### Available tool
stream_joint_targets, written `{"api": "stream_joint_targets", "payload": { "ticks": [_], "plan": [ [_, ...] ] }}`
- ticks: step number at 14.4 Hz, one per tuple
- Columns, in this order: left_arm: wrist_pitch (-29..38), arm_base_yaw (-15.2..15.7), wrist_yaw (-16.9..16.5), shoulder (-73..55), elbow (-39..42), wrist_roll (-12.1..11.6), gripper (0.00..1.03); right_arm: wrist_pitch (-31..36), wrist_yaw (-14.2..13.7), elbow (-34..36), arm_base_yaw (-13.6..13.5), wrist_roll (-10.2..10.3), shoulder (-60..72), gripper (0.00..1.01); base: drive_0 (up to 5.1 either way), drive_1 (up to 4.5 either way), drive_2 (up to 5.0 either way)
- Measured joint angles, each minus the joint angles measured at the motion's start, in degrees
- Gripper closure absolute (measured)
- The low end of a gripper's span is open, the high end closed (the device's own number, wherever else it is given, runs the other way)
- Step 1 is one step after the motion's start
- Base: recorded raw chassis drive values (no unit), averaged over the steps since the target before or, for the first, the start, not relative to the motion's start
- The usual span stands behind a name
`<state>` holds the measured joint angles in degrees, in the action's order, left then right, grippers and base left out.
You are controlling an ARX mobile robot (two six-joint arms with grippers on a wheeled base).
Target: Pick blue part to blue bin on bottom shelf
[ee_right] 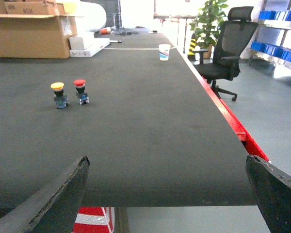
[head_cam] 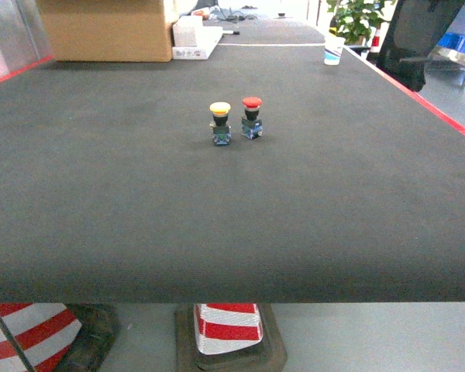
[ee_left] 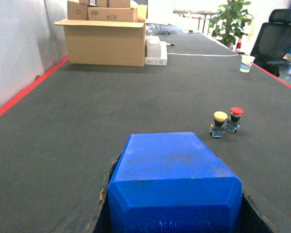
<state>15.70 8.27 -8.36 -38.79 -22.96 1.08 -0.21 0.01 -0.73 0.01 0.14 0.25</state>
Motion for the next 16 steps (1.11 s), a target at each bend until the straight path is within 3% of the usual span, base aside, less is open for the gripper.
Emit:
{"api": "stream_joint_targets", "payload": {
  "ticks": [6,16],
  "plan": [
    [0.22,0.09,0.24,0.17,0.00,0.00,0.59,-0.09,0.00,0.00,0.00,0.00,0.00,0.03,0.0,0.00,0.0],
    [0.20,0.00,0.11,0.15,0.00,0.00,0.59,-0.09,-0.02,0.00,0.00,0.00,0.00,0.03,-1.5,-1.55,-1.5]
  ]
}}
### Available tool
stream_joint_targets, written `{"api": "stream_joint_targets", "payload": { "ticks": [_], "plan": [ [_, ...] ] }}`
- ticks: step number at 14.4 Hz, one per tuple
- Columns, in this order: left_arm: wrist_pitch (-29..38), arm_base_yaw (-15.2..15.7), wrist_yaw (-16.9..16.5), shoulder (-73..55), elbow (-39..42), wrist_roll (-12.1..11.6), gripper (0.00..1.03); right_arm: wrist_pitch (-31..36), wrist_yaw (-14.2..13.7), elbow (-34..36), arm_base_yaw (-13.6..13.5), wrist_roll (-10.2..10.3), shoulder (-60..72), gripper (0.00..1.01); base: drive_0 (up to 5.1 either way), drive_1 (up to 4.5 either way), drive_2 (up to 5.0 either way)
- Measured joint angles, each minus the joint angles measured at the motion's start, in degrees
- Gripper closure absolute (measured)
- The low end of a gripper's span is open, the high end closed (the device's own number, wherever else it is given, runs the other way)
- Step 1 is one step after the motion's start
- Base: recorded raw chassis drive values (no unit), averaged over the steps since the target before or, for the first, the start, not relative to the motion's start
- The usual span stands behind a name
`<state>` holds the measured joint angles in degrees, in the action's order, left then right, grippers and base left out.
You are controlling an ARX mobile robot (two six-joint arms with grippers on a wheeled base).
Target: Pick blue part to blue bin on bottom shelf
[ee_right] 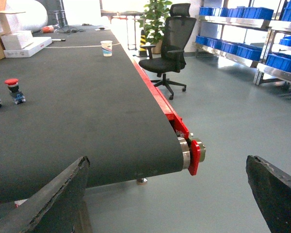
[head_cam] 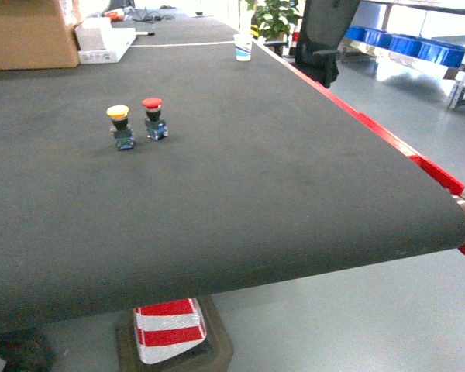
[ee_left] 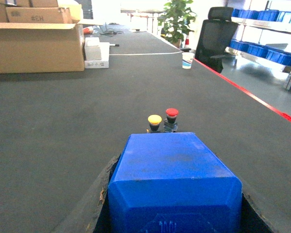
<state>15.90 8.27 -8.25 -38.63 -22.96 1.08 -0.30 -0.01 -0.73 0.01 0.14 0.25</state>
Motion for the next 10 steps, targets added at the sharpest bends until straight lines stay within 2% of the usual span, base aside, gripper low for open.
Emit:
{"api": "stream_joint_targets", "payload": {
  "ticks": [10],
  "plan": [
    [0.00,0.07,0.11,0.00,0.00,0.00,0.59,0.00,0.00,0.00,0.00,0.00,0.00,0.03,-1.6,-1.61,-1.6]
  ]
}}
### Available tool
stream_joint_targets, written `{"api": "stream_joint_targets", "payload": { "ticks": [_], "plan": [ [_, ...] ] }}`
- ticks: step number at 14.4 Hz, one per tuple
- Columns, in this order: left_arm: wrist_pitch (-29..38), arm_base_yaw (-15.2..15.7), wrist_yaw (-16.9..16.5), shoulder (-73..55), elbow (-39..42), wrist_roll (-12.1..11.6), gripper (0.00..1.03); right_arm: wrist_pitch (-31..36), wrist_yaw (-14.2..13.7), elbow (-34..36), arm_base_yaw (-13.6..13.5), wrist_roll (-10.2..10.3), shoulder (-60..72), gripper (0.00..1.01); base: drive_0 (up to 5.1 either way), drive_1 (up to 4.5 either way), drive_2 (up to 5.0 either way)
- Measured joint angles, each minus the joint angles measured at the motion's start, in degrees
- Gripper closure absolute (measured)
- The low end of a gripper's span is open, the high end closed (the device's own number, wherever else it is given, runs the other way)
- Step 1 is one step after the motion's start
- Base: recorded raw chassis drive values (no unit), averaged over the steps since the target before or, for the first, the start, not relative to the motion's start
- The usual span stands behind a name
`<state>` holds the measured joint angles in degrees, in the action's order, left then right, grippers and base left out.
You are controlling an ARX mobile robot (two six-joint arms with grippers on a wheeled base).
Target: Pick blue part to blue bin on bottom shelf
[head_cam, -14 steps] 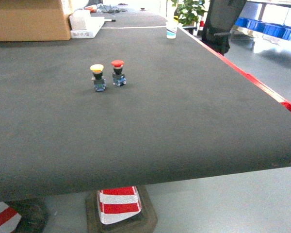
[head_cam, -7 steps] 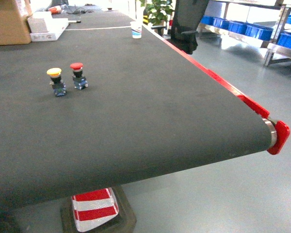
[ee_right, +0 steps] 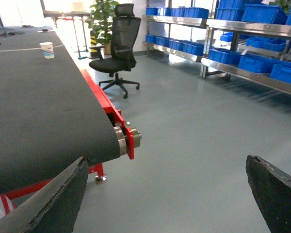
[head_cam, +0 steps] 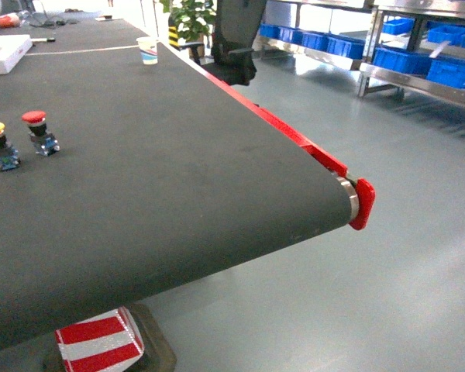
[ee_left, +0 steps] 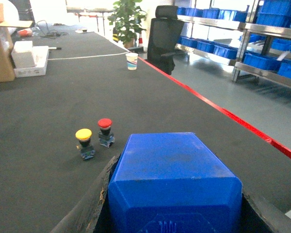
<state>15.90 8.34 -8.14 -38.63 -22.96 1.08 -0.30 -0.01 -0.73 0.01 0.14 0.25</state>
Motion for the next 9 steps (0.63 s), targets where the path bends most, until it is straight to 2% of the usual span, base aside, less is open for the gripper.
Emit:
{"api": "stream_joint_targets", "payload": {
  "ticks": [9],
  "plan": [
    [0.00,0.00,-0.02,0.00,0.00,0.00,0.59,0.00,0.00,0.00,0.00,0.00,0.00,0.03,-1.4,-1.41,-1.4]
  ]
}}
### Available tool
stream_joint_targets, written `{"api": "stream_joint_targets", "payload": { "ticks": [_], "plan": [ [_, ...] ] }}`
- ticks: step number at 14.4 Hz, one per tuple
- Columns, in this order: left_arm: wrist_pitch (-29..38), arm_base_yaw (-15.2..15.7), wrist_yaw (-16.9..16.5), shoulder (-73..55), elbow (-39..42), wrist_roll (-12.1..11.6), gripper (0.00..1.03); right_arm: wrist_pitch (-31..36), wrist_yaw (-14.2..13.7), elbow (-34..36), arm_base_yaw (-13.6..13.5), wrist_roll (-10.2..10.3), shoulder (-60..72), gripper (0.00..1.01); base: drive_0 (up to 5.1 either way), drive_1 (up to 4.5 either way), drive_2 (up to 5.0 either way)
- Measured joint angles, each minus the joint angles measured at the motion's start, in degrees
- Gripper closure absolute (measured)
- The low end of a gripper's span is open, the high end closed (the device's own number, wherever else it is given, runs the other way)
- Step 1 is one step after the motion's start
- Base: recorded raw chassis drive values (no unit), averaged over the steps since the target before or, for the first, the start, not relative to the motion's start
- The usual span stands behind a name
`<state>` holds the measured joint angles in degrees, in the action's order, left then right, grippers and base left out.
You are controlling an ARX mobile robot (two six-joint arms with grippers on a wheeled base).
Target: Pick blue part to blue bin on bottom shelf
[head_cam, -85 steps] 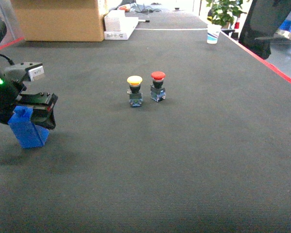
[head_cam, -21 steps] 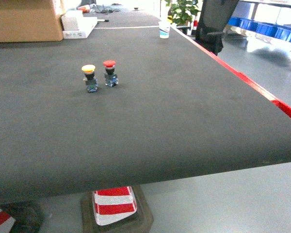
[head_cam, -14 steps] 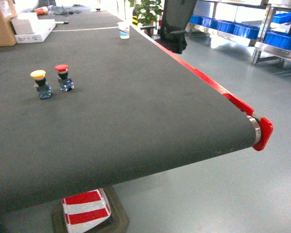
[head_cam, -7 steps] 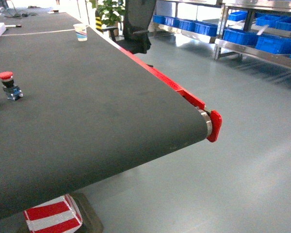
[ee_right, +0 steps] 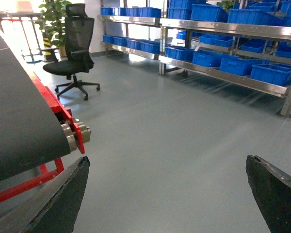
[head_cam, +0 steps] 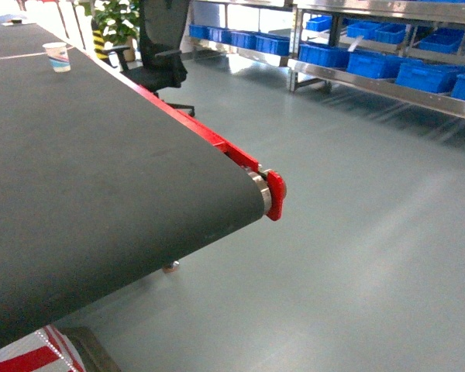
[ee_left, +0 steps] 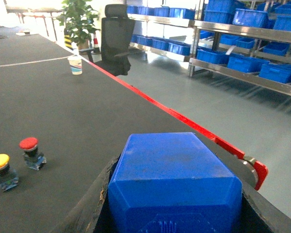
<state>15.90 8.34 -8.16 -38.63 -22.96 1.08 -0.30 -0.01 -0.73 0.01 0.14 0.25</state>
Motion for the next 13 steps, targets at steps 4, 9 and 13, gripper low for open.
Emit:
{"api": "stream_joint_targets", "payload": {
  "ticks": [4,9,13],
  "plan": [
    [0.00,0.00,0.02,0.00,0.00,0.00,0.59,0.00,0.02,0.00,0.00,0.00,0.00,0.03,-1.5,-1.55,-1.5],
    [0.00,0.00,0.00,0.00,0.00,0.00,0.59,0.00,0.00,0.00,0.00,0.00,0.00,0.03,-1.6,-1.57,-1.6],
    [0.00,0.00,-0.02,0.00,0.00,0.00,0.59,0.00,0.00,0.00,0.00,0.00,0.00,0.03,-1.5,-1.54,-1.5]
  ]
}}
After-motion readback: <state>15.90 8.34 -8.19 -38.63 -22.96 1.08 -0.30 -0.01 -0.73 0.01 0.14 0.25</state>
